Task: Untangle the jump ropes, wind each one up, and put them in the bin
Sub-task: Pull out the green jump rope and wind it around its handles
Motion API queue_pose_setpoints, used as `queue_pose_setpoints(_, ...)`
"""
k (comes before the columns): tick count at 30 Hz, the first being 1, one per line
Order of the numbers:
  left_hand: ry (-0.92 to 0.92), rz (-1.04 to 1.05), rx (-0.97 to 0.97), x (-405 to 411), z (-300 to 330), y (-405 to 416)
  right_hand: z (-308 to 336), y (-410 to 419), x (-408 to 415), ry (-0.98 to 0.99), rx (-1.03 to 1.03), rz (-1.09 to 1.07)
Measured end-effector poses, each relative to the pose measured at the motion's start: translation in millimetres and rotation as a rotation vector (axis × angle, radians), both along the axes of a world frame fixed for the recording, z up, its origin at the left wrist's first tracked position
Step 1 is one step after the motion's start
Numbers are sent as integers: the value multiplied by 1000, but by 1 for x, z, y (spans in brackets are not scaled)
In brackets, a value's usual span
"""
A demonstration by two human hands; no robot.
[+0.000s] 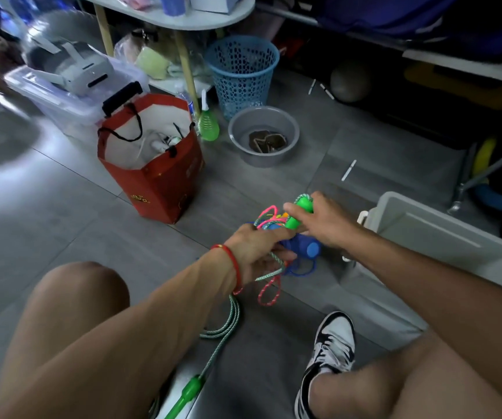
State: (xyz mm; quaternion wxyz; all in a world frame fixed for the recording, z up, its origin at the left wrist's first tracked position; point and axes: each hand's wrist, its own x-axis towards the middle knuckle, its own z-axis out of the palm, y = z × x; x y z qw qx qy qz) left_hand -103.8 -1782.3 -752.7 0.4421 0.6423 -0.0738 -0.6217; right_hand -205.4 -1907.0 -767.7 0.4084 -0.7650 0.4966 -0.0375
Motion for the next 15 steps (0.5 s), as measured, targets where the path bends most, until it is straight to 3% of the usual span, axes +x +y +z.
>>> queue_pose_setpoints(3, -26, -17, 36, 18, -3, 7, -6, -6, -1, -183, 196, -100)
queue_pose_setpoints(9, -95, -6, 63, 42, -8, 9, -8, -25, -15, -241, 351, -221)
queue_pose_setpoints(11, -43, 19, 70, 39, -10, 10, -15, -25, -9, -278, 262, -264)
queue_pose_setpoints(15, 46, 95, 52, 36, -11, 7, -22, -23, -4, -148, -209, -107)
